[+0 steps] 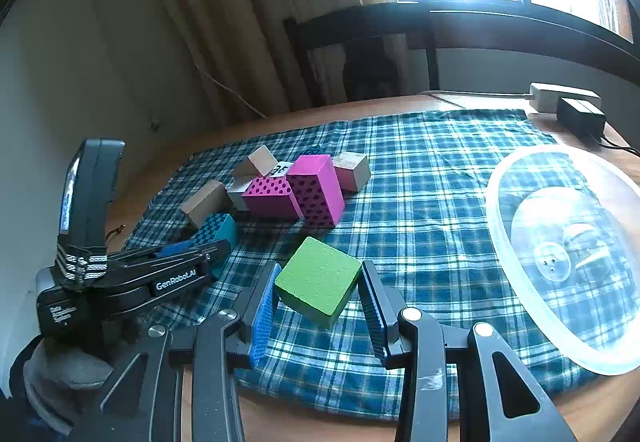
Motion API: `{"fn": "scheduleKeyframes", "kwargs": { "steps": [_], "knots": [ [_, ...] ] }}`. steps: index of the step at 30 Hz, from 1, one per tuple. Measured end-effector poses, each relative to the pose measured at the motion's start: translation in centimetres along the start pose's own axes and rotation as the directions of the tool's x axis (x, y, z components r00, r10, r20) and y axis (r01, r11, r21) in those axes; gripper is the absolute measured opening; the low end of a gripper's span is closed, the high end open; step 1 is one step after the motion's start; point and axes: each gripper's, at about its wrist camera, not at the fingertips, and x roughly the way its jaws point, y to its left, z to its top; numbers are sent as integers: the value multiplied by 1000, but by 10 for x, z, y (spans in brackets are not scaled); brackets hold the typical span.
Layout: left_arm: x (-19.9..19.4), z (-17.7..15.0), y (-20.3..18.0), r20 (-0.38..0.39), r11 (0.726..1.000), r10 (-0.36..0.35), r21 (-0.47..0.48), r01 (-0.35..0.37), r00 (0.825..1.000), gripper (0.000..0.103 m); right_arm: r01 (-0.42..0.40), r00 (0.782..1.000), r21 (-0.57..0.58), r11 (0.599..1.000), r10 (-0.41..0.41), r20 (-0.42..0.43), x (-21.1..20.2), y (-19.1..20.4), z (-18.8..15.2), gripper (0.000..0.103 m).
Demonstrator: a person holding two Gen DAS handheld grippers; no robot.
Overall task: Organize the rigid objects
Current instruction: 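Close the left gripper on the teal checkered block and lift it, then carry the green cube into the clear bowl and release it with the right gripper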
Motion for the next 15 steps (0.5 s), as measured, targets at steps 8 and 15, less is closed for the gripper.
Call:
{"fn": "scheduleKeyframes", "kwargs": {
  "steps": [8,15],
  "knots": [
    [-13,-1,-7,42,999,-21,28,19,999,31,3,1000,29,1000,-4,27,-6,-7,3,42],
    [-32,2,-31,73,995,-59,79,54,996,31,43,995,96,995,-50,81,-20,-33,7,42]
  ]
}}
